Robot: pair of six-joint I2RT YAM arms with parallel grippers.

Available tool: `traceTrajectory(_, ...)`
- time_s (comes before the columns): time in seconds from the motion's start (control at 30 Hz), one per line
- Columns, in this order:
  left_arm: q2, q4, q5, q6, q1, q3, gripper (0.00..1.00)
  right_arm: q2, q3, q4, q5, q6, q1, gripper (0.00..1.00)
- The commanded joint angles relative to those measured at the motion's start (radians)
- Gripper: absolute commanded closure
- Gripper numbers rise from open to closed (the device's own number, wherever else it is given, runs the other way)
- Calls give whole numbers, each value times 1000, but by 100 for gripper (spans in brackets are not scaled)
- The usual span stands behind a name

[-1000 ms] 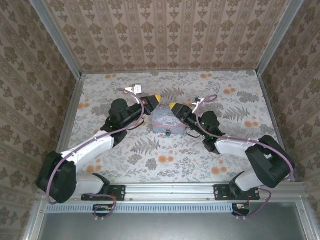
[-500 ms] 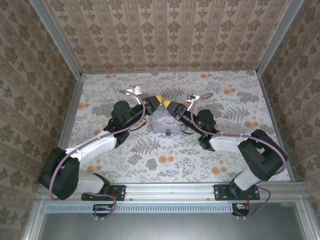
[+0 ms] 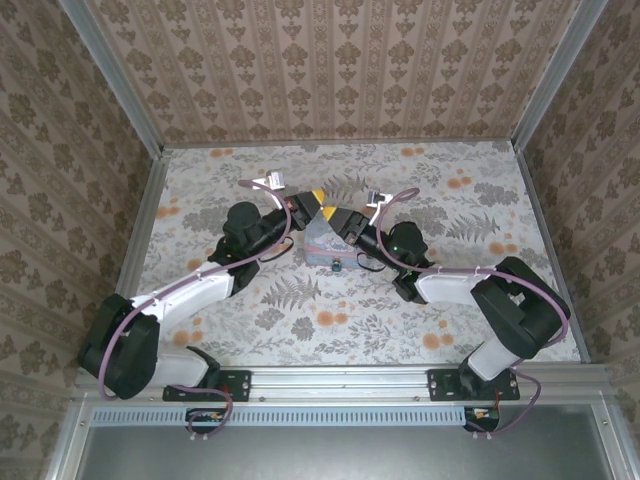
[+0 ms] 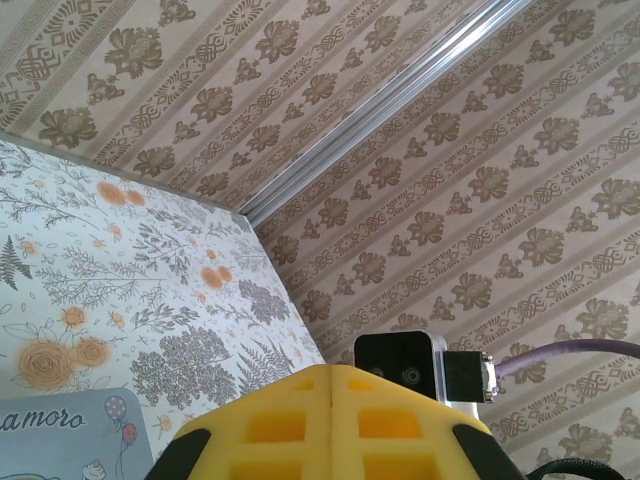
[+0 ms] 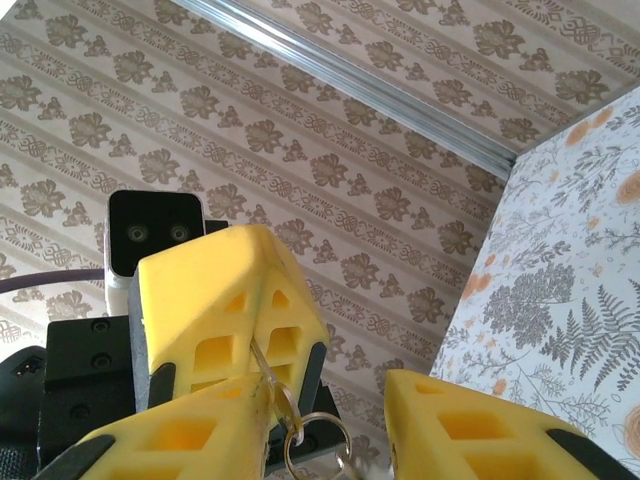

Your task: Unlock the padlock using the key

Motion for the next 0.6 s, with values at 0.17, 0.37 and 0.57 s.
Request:
traceTrajectory(0.17,9,42,-12,-14,-10,-7,100,7,24,74,-24,13,8,69)
traceTrajectory(0.37,9,41,-17,-14,-12,-9,100,7,28,73,-27,19,9,74)
traceTrajectory(0.57,9,41,-17,-12,-14,-8,100,8,32,71,-28,23,9,80)
